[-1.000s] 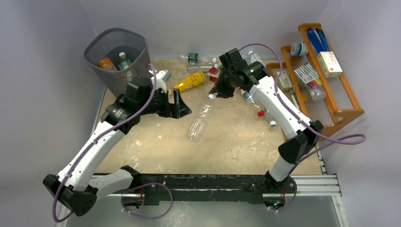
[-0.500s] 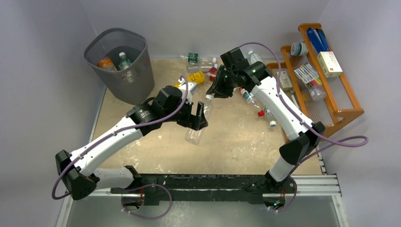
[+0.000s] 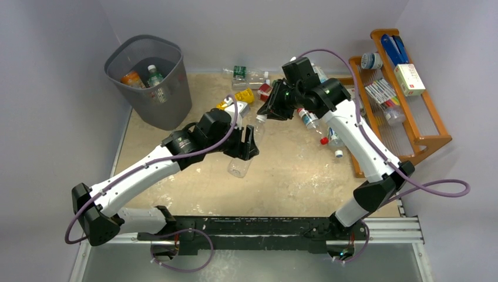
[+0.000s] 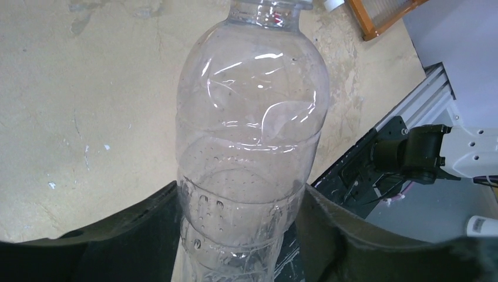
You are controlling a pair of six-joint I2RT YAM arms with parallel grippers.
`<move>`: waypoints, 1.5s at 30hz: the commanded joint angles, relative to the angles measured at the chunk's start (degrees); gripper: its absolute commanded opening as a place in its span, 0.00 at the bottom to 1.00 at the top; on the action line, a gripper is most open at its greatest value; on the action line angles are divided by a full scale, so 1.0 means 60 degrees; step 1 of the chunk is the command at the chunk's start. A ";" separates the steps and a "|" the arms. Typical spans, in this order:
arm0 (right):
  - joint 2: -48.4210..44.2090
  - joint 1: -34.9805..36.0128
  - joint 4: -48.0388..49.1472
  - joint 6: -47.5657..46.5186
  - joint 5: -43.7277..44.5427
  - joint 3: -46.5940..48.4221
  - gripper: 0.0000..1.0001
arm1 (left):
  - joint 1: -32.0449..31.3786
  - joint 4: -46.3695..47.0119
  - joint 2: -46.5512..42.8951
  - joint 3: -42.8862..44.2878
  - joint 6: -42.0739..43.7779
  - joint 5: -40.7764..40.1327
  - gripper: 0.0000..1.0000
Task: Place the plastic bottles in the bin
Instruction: Pick up the plastic bottle at the center of the board, then place the plastic bottle in the trash bin.
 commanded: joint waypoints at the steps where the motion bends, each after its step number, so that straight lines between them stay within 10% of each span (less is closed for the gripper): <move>1: -0.0416 -0.0070 0.0198 -0.0209 -0.0222 0.0175 0.00 | -0.0149 0.0469 0.0094 0.0059 -0.0116 -0.0248 0.55; 3: -0.0467 -0.0101 0.0173 -0.0233 -0.0190 0.0135 0.06 | -0.0155 0.0423 0.0123 0.0159 -0.0145 -0.0304 0.49; 12: -0.1600 -0.0465 -0.0008 -0.0457 0.0996 -0.0429 0.99 | -0.0155 -0.0389 0.0239 0.1102 0.0116 -0.0984 0.49; 30: -0.6773 -0.0903 0.1787 -0.2021 0.1726 -0.4042 1.00 | 0.2173 -0.3805 0.2510 0.7266 0.1159 -0.2499 0.51; 45: -0.7754 -0.0898 0.2800 -0.1605 -0.0171 -0.6576 0.99 | 0.8080 -0.3492 0.4252 1.0897 0.0634 -0.2575 0.50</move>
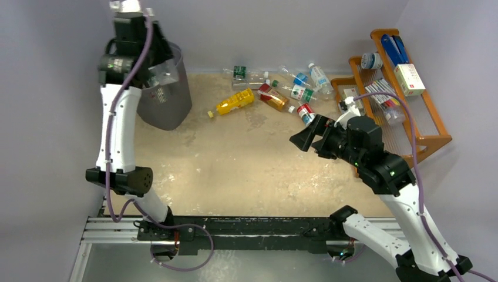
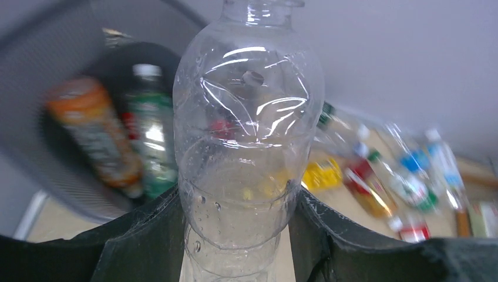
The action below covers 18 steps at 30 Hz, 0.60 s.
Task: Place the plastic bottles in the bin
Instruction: Place the plastic bottle in the trash bin.
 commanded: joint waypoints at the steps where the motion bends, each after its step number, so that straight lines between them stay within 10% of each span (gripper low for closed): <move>1: -0.0279 0.0009 0.0738 0.0067 -0.0612 -0.0399 0.99 | 0.2385 0.0774 -0.0099 0.0411 -0.0547 0.0375 0.50; 11: -0.0584 0.0009 0.1087 0.0241 -0.0824 -0.1153 0.99 | 0.3477 0.1711 0.0430 -0.0596 -0.0822 0.0790 0.56; 18: -0.0683 0.0009 0.1199 0.0324 -0.0872 -0.1232 1.00 | 0.3666 0.1783 0.0747 -0.1179 -0.0986 0.0805 0.85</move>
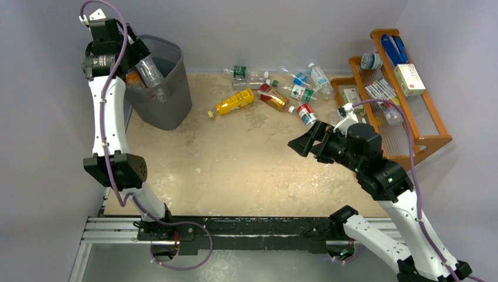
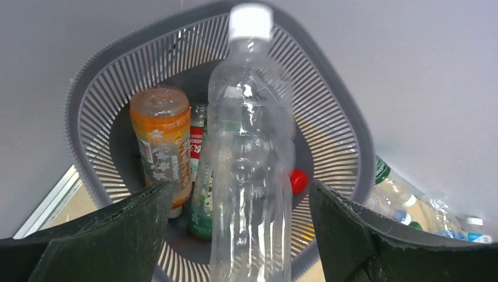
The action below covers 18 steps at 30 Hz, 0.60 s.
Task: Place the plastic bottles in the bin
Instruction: Place the plastic bottle in the trash bin.
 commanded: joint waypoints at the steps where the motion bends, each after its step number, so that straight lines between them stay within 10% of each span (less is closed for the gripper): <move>1: -0.0160 -0.0004 0.0481 0.0159 -0.0268 -0.0053 1.00 | 0.0258 0.0289 0.0293 0.0084 -0.0264 0.0154 0.85; 10: -0.0341 0.0006 -0.0272 0.0210 -0.0205 0.0657 1.00 | 0.0512 0.0172 -0.1333 -0.0486 -0.0978 0.1917 0.86; 18: -0.0017 0.0008 -0.1233 -0.0380 -0.0789 0.1364 1.00 | 0.0325 0.1239 -0.5009 -0.5185 -0.1513 0.3552 0.86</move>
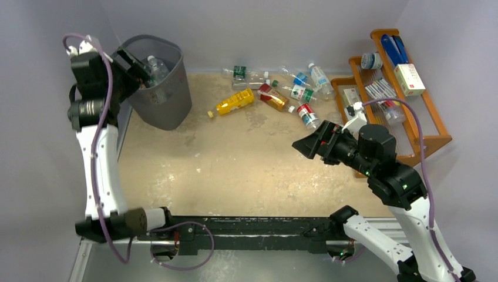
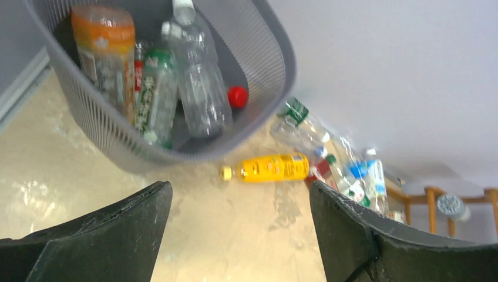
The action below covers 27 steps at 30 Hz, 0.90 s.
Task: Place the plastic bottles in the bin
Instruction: Place the plastic bottle in the trash bin, then pick up the plastic bottle at the center of the board.
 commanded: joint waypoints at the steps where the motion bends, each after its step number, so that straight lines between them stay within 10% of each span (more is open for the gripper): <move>1: 0.0032 0.0009 -0.0486 -0.0522 -0.0733 0.0217 1.00 | -0.0306 0.0578 -0.1802 -0.1974 -0.0297 0.0940 0.86; 15: -0.1331 0.0009 -0.0569 -0.0188 -0.1182 -0.1011 1.00 | -0.1363 -0.0193 -0.5370 -0.5840 -0.0508 0.0510 0.87; 27: -0.1210 -0.0001 0.0330 -0.1105 -0.2069 -0.1803 1.00 | -0.1431 -0.0861 -0.4965 -0.5083 -0.0195 -0.0063 0.88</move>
